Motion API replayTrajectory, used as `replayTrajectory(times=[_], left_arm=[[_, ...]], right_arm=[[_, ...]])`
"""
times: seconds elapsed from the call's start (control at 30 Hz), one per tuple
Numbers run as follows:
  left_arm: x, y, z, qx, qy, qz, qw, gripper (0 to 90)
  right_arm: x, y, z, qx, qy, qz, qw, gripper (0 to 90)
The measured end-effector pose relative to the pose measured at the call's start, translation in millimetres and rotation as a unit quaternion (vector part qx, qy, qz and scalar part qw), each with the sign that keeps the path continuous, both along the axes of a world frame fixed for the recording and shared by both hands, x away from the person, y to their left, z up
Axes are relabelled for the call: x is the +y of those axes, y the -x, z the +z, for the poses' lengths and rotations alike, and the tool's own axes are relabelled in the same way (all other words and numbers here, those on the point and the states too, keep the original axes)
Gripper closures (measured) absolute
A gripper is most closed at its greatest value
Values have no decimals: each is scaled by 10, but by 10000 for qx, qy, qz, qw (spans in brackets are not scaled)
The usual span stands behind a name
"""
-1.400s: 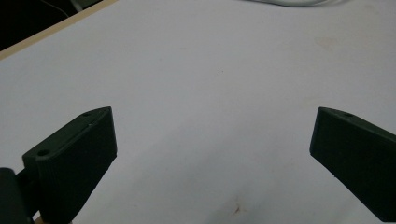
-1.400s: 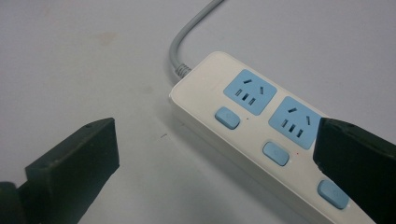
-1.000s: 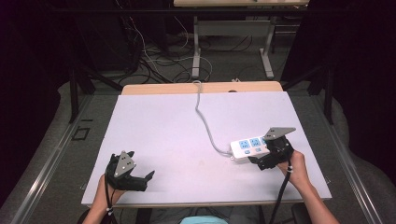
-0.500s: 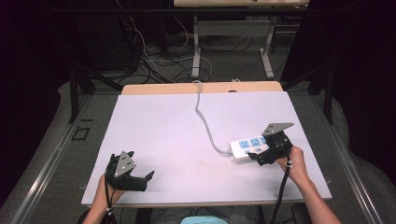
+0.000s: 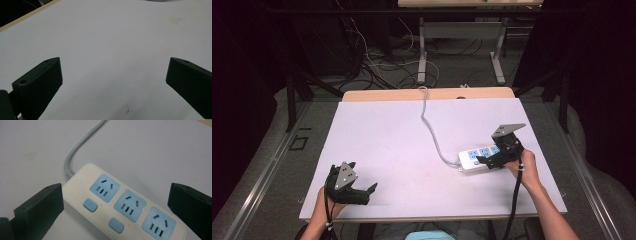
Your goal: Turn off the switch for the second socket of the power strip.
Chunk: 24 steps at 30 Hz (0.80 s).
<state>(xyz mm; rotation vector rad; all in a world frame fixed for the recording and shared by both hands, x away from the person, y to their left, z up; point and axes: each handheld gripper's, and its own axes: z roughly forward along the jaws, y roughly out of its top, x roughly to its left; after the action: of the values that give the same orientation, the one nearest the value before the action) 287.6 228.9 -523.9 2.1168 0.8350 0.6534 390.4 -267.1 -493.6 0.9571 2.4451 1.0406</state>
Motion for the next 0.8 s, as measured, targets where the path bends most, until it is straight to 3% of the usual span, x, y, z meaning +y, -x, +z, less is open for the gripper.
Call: replayTrajectory(times=[0.53,0.8], left_arm=[[-16,-4,-6,15,-22,-46,10000,4],[-19,-3,-5,28,-22,-67,10000,3]], right_arm=[[-35,-235,-17,401,-180,15,9990,0],[-89,-252,-49,566,-236,31,9981,0]])
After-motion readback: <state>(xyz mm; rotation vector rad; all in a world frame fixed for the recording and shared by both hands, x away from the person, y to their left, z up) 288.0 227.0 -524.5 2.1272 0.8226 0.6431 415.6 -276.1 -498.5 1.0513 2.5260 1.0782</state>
